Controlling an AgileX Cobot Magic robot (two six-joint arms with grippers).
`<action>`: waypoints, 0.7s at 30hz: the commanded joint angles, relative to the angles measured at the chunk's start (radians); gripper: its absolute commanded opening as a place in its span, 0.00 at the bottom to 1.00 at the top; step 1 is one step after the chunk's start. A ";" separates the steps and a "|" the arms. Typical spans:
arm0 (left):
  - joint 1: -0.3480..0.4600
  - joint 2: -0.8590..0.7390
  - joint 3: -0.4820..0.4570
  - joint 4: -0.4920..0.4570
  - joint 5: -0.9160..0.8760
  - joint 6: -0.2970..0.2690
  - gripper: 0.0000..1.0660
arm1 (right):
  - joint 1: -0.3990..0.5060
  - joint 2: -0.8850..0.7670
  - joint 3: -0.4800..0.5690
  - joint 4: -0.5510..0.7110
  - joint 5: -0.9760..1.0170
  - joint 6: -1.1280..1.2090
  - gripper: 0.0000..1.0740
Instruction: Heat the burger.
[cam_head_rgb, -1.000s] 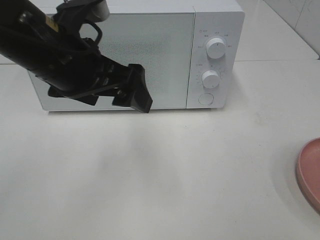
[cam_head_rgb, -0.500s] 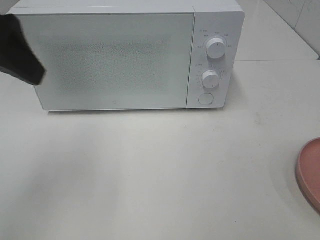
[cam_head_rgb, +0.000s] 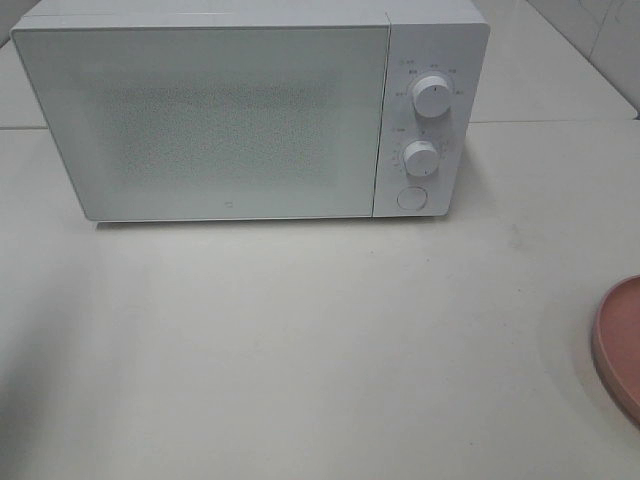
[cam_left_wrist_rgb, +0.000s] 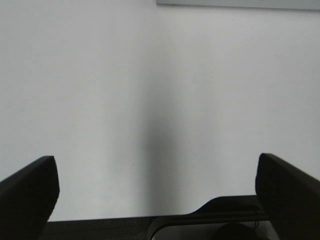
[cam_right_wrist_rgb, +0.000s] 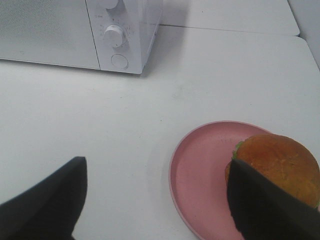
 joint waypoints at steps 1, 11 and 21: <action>0.002 -0.051 0.063 0.011 0.000 0.022 0.94 | -0.006 -0.027 0.003 0.004 -0.010 -0.006 0.70; 0.002 -0.323 0.331 0.009 -0.091 0.042 0.94 | -0.006 -0.027 0.003 0.004 -0.010 -0.004 0.70; 0.002 -0.617 0.449 0.003 -0.126 0.042 0.94 | -0.006 -0.027 0.003 0.004 -0.010 -0.004 0.70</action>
